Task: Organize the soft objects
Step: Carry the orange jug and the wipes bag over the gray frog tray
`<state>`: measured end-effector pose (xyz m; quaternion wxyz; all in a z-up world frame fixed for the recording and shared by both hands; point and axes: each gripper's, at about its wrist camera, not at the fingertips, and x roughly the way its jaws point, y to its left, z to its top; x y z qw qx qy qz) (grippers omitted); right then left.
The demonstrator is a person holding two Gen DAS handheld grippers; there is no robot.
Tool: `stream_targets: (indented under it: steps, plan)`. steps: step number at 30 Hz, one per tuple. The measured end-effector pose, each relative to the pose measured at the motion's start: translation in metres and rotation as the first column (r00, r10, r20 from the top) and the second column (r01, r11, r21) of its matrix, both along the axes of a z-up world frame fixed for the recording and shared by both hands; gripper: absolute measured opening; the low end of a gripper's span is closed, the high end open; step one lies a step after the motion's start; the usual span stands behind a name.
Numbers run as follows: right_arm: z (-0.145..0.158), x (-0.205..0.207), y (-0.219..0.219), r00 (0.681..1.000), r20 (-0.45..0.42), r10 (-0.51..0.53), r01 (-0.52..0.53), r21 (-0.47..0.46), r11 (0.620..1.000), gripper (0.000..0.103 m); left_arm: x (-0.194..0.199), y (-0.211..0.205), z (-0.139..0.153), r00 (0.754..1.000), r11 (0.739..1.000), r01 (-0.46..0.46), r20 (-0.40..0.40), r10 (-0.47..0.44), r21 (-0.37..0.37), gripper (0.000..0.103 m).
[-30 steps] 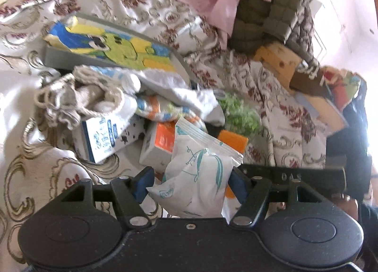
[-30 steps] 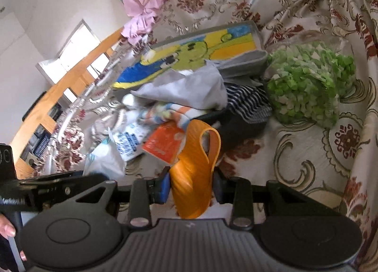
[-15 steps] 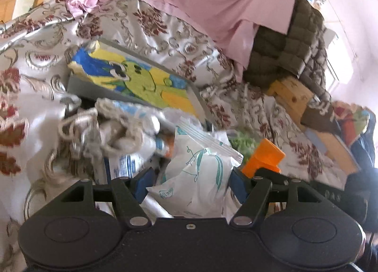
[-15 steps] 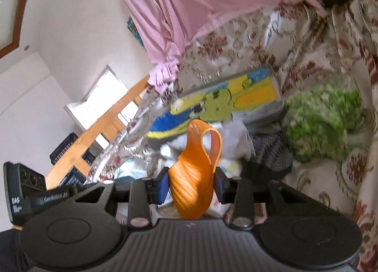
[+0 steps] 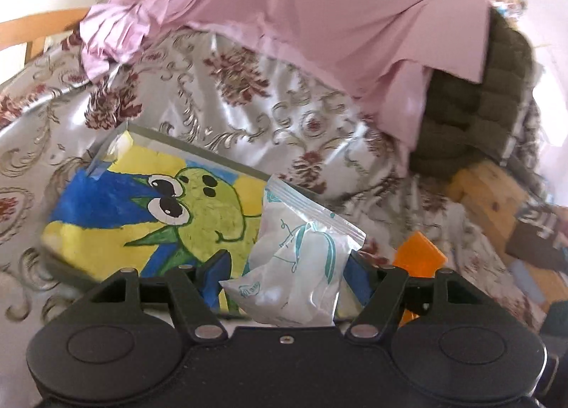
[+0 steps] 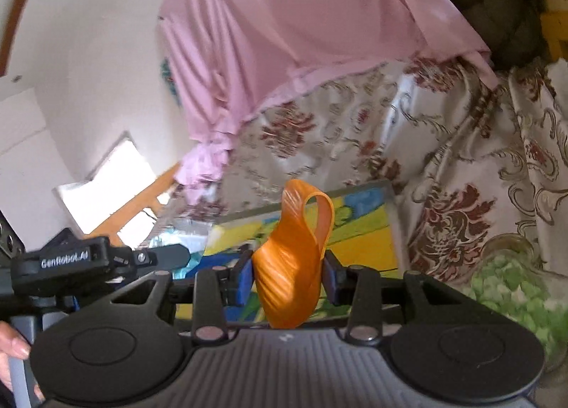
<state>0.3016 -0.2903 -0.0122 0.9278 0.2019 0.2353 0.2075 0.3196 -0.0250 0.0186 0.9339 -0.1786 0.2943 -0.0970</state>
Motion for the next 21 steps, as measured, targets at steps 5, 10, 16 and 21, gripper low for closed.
stream_targets:
  steps: [5, 10, 16, 21]
  plan:
    - [-0.023, 0.028, 0.003, 0.997, -0.071, -0.036, 0.031, -0.072, 0.997, 0.043, 0.056, -0.019, -0.022, 0.995, 0.997, -0.032, -0.091, 0.038, 0.068, 0.071]
    - [-0.038, 0.038, -0.003, 0.988, -0.142, -0.062, 0.055, -0.046, 0.997, 0.044, 0.082, -0.030, -0.042, 0.981, 0.991, -0.059, -0.174, 0.080, 0.122, 0.071]
    - [-0.037, 0.045, -0.001, 0.987, -0.148, -0.063, 0.054, -0.061, 0.997, 0.052, 0.087, -0.034, -0.049, 0.969, 0.988, -0.068, -0.225, 0.099, 0.142, 0.073]
    - [-0.034, 0.045, 0.004, 0.988, -0.147, -0.050, 0.037, -0.085, 0.996, 0.061, 0.086, -0.032, -0.049, 0.963, 0.985, -0.078, -0.246, 0.114, 0.152, 0.079]
